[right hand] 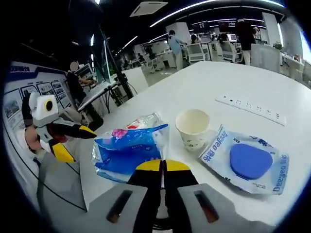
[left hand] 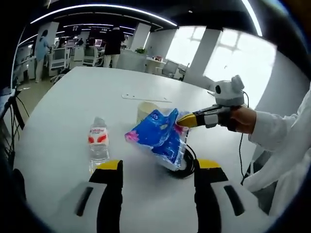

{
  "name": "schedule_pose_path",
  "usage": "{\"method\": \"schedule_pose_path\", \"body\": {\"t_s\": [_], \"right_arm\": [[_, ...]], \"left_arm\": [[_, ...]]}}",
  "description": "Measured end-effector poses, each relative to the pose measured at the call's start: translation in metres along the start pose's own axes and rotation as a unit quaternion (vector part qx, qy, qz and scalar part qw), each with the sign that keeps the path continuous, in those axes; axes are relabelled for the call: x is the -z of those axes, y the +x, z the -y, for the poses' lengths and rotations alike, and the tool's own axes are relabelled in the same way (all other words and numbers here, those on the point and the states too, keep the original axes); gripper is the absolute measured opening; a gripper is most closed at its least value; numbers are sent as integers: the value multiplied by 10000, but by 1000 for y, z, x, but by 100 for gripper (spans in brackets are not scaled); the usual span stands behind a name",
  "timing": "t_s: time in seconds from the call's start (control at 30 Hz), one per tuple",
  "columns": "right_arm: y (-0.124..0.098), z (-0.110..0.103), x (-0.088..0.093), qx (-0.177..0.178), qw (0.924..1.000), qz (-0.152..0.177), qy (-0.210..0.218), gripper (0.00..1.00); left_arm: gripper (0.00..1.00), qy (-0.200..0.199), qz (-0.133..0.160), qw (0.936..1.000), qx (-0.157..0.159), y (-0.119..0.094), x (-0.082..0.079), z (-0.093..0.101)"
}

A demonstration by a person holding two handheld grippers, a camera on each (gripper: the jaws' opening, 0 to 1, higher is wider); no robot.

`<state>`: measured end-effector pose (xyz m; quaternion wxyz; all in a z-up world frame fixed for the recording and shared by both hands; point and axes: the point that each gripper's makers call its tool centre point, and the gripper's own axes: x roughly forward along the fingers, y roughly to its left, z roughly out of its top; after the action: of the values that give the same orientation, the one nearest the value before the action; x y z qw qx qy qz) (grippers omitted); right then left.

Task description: Arrange the tabletop items into an orderly group along one side of the table until the central work area is clear of visible clutter.

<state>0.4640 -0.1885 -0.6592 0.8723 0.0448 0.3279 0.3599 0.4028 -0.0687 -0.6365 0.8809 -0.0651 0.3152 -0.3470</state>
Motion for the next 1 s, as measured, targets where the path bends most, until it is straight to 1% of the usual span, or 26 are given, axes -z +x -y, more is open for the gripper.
{"method": "schedule_pose_path", "body": {"t_s": [0.13,0.23,0.3,0.33,0.37,0.47,0.6,0.77,0.83,0.9,1.0], "right_arm": [[-8,6,0,144,9998,66,94,0],[-15,8,-2,184,9995,184,185,0],[-20,10,-5,229,9991,276,237,0],[-22,10,-5,240,9989,313,256,0],[-24,11,-6,264,9987,333,274,0],[-31,13,-6,335,9980,418,349,0],[-42,15,-4,402,9966,547,470,0],[-59,20,0,571,9940,685,631,0],[-68,25,1,706,9924,743,685,0],[-77,29,2,782,9903,835,783,0],[-89,34,6,916,9886,871,821,0]], "left_arm": [[54,-9,0,10000,71,7,-5,7],[49,-9,19,9999,128,13,-10,13],[44,92,-34,9998,160,17,-11,16],[41,208,-80,9996,178,20,-12,18],[40,269,-80,9994,200,21,-13,20],[40,235,-55,9994,233,24,-18,24],[32,307,-53,9991,294,30,-23,30],[22,337,-13,9983,468,40,-32,43],[18,334,15,9982,507,43,-36,47],[14,395,-8,9977,548,48,-38,52],[11,489,-73,9967,644,55,-39,62]]}}
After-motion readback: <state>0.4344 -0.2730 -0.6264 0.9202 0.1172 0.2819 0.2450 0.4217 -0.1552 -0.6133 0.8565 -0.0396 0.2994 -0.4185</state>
